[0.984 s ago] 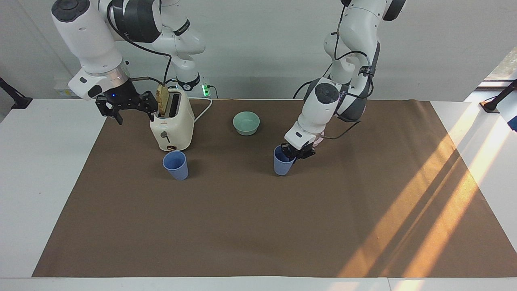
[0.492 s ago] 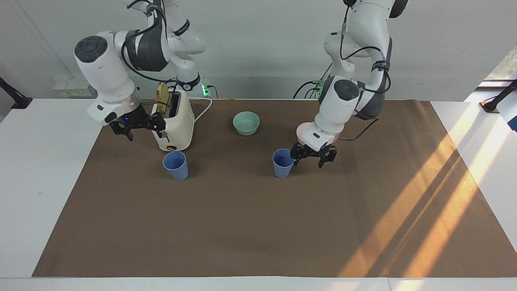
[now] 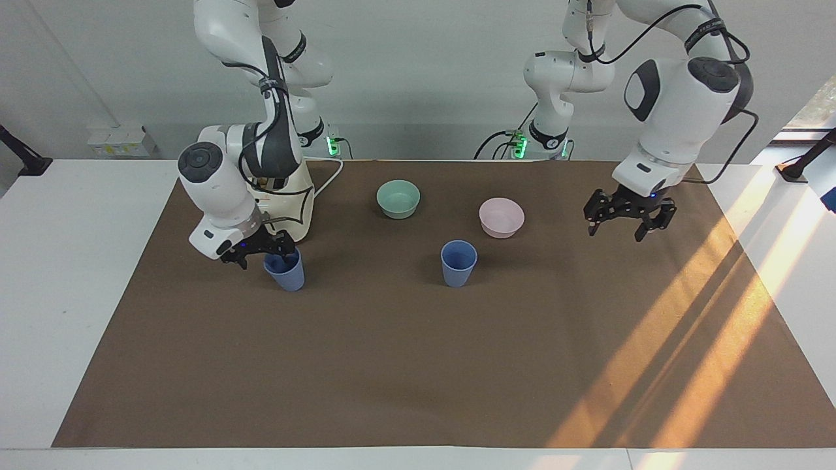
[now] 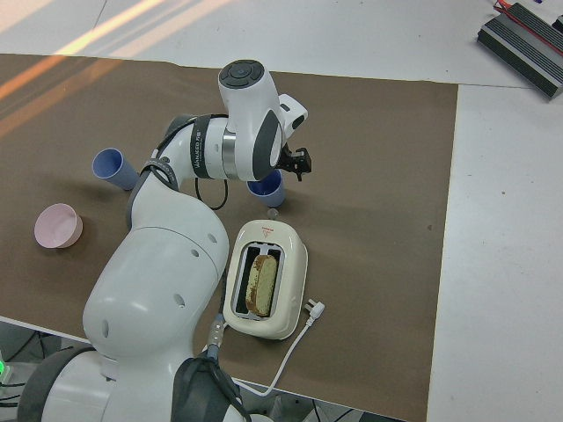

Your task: Stack blue cups with both arms

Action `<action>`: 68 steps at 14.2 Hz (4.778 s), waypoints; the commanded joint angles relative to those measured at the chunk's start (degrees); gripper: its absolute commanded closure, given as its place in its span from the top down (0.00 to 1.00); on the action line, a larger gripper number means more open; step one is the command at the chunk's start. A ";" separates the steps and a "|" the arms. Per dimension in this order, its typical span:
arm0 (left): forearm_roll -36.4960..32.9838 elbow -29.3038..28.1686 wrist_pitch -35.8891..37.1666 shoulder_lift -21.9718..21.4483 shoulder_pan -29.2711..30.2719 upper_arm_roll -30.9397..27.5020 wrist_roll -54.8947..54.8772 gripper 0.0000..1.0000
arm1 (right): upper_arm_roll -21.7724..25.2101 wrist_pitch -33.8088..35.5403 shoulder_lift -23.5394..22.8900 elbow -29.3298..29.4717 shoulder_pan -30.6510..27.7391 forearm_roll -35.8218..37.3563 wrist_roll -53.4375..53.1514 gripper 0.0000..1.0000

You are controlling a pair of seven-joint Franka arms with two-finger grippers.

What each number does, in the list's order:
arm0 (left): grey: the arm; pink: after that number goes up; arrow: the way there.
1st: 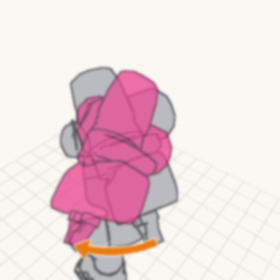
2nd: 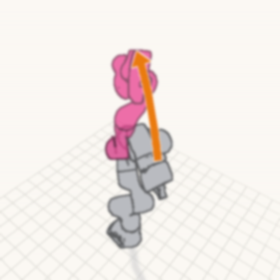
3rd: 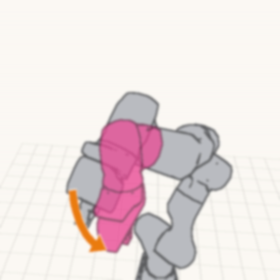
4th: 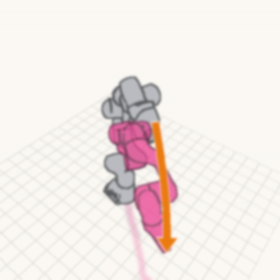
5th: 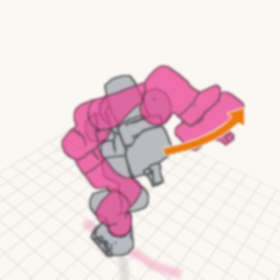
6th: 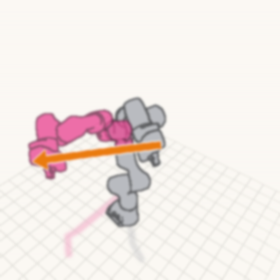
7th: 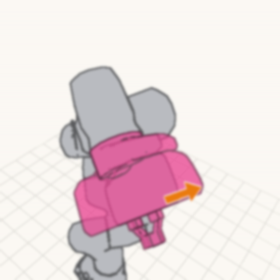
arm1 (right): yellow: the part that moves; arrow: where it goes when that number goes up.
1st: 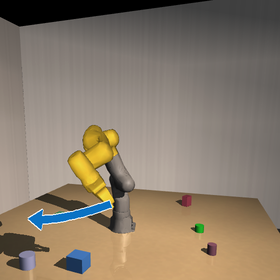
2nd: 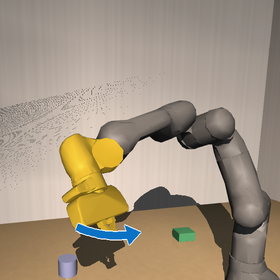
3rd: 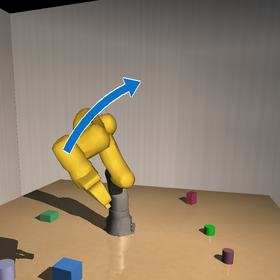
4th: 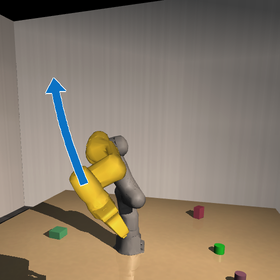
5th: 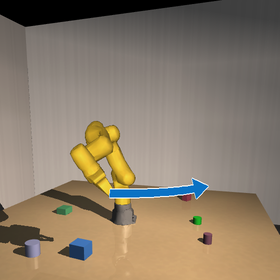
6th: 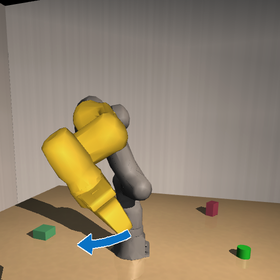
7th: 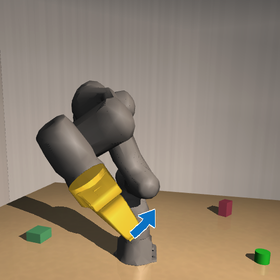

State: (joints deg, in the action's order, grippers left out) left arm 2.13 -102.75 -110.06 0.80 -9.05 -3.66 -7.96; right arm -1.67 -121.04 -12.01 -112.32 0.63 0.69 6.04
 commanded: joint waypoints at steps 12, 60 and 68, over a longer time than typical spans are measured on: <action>-0.19 9.76 11.54 0.87 -3.69 -10.76 -4.70 1.00 | -0.52 2.11 -0.38 2.53 0.25 -1.57 -0.41 0.00; -0.54 11.69 16.55 -0.89 5.01 -2.58 2.07 1.00 | 0.79 20.30 -0.05 28.12 22.41 -7.91 -39.82 1.00; -0.54 11.78 15.85 -0.81 4.83 -2.49 2.07 1.00 | 1.23 33.50 8.66 28.92 9.66 1.93 -12.48 1.00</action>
State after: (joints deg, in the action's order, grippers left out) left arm 2.13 -91.59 -94.67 0.19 -4.08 -6.25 -6.54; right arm 0.00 -89.04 -5.16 -83.30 10.81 -0.88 -9.64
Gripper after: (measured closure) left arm 0.000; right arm 0.000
